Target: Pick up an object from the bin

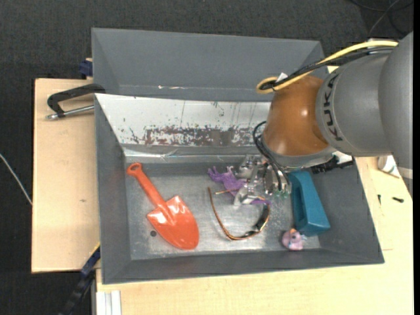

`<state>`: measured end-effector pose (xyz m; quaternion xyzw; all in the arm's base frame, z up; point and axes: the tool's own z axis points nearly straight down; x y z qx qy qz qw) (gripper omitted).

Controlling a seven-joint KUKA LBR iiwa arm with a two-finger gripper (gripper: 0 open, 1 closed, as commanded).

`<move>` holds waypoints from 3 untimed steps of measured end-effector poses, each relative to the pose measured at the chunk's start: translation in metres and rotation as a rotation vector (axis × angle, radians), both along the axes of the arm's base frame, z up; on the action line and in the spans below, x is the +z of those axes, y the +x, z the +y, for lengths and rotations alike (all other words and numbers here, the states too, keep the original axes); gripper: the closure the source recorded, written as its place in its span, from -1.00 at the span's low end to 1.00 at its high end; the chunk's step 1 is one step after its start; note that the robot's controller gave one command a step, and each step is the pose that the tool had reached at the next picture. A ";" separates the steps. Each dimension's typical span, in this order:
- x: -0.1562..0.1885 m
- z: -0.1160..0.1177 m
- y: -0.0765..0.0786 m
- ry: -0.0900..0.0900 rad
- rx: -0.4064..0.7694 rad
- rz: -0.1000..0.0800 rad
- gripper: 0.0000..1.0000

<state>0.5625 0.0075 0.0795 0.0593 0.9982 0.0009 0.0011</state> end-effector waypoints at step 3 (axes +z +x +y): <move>0.028 0.000 0.000 0.000 0.000 -0.003 1.00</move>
Offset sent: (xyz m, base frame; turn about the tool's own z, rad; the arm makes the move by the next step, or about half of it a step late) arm 0.0000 0.0000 0.0007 0.0000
